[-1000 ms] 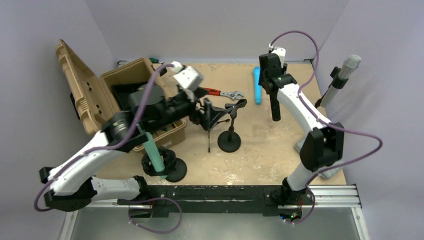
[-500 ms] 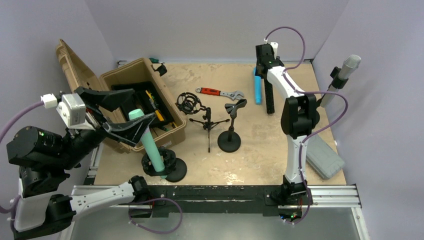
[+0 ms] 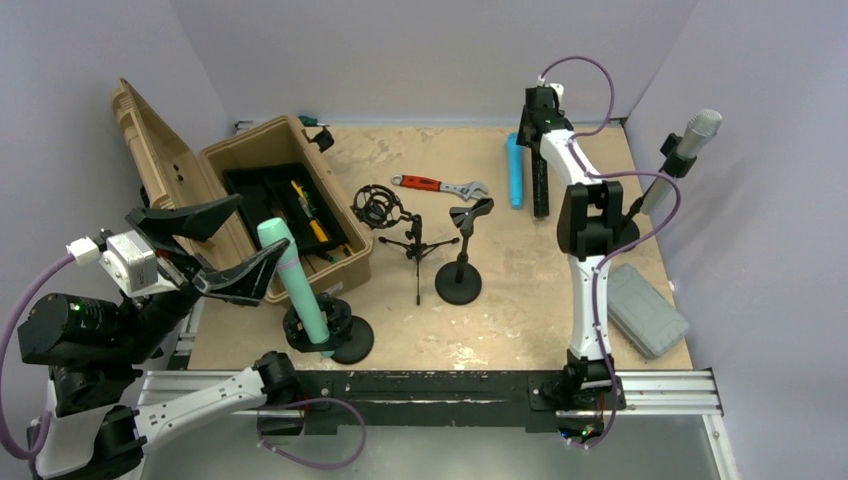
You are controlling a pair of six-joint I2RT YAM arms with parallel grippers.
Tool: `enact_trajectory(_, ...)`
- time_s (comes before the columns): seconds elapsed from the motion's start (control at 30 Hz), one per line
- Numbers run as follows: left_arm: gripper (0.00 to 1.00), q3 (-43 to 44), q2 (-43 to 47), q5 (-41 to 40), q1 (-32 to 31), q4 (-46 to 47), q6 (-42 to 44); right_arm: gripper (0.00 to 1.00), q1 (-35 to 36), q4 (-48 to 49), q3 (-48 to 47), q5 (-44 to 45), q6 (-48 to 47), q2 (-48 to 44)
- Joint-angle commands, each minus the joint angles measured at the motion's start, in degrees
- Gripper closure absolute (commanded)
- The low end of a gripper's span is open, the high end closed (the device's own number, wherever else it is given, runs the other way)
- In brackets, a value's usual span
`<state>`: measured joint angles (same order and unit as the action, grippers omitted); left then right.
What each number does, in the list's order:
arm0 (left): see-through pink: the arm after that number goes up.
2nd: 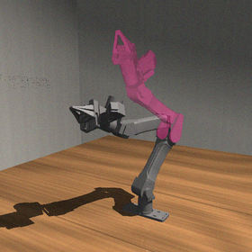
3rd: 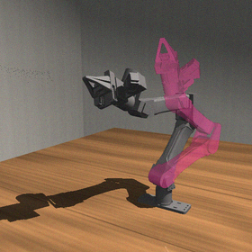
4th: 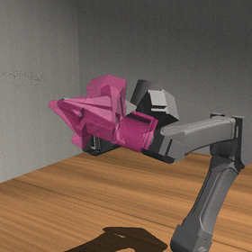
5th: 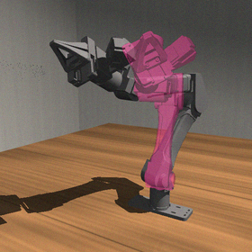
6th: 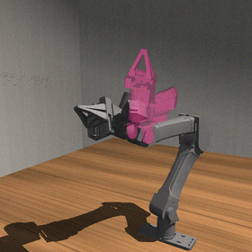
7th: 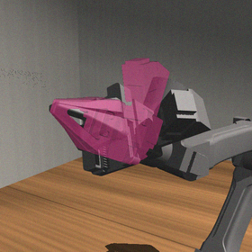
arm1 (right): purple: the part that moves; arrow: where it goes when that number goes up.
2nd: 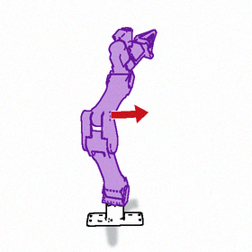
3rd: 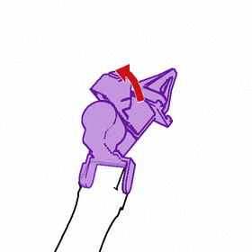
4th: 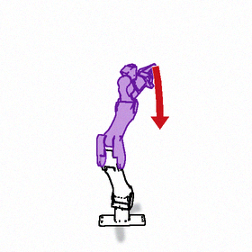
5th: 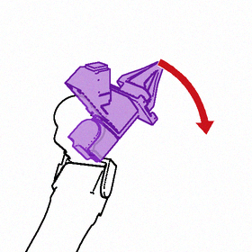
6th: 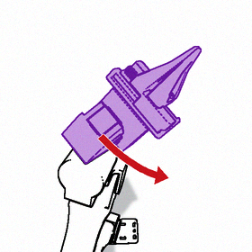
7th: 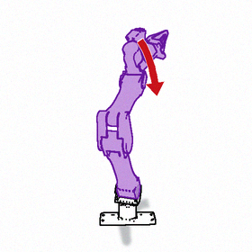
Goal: Remove the microphone from the stand
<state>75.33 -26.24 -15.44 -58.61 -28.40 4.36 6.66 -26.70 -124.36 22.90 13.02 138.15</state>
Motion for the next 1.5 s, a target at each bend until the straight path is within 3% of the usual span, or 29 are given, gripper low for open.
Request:
enact_trajectory(0.0,0.08,-2.02,0.81,-0.29,0.83,4.64,2.32,1.00,-0.44,4.03,-7.23,-0.91,-1.14,3.52)
enact_trajectory(0.17,0.08,-3.25,0.92,2.24,3.15,5.63,2.31,1.00,-1.30,6.54,-7.26,-4.36,-1.11,5.50)
enact_trajectory(0.37,0.09,-4.67,0.65,8.70,9.65,7.10,-1.17,0.91,-2.10,7.21,-6.76,-8.62,0.09,7.04)
enact_trajectory(0.8,0.10,-7.25,0.18,10.51,11.21,9.02,-1.06,0.54,-2.34,6.22,-8.57,-11.41,-0.78,7.57)
enact_trajectory(1.23,0.10,-7.63,0.57,10.19,11.57,9.33,-1.10,0.35,-2.39,4.17,-9.70,-14.62,0.46,5.95)
enact_trajectory(1.47,0.11,-7.83,0.37,10.21,11.68,9.41,-1.10,0.34,-2.42,-1.61,-9.80,-12.19,3.20,-0.39)
